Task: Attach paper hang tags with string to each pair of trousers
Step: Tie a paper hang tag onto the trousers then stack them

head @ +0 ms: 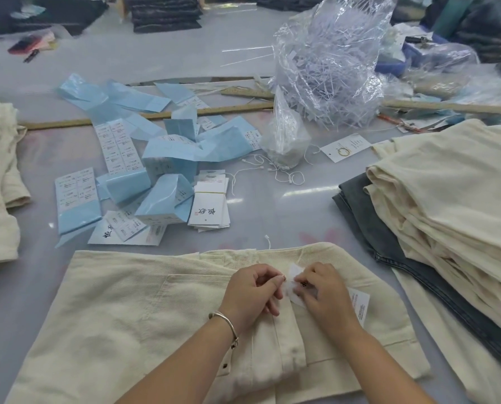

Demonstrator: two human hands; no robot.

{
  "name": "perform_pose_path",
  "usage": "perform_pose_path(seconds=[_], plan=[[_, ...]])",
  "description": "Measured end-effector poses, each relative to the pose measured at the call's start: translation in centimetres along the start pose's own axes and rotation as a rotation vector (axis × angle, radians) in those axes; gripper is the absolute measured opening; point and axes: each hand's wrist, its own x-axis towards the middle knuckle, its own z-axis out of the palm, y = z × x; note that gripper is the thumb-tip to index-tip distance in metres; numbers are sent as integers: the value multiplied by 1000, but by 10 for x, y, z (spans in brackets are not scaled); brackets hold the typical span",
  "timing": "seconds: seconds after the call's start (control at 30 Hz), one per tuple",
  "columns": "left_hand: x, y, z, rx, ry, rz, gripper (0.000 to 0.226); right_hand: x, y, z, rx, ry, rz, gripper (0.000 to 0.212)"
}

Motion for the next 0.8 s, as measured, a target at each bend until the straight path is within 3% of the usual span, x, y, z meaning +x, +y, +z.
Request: perform_pose_path(seconds=[0.3, 0.5, 0.57, 0.67, 0.73, 0.8], plan=[[5, -4, 1, 19, 23, -23, 14, -1, 6, -11, -91, -82, 62, 18], [5, -2, 1, 89, 12, -30, 11, 12, -5, -16, -241, -294, 113, 20], [4, -1, 0, 128, -11, -20, 10, 9, -9, -18, -30, -216, 195, 20], [4, 1, -1, 235, -38, 9, 11, 9, -15, -21, 512, -94, 378, 15], [4, 2, -2, 266, -47, 23, 11, 11, -19, -20, 825, -101, 496, 13], [4, 2, -2, 252, -52, 24, 12, 14, -20, -19, 940, -129, 551, 14]])
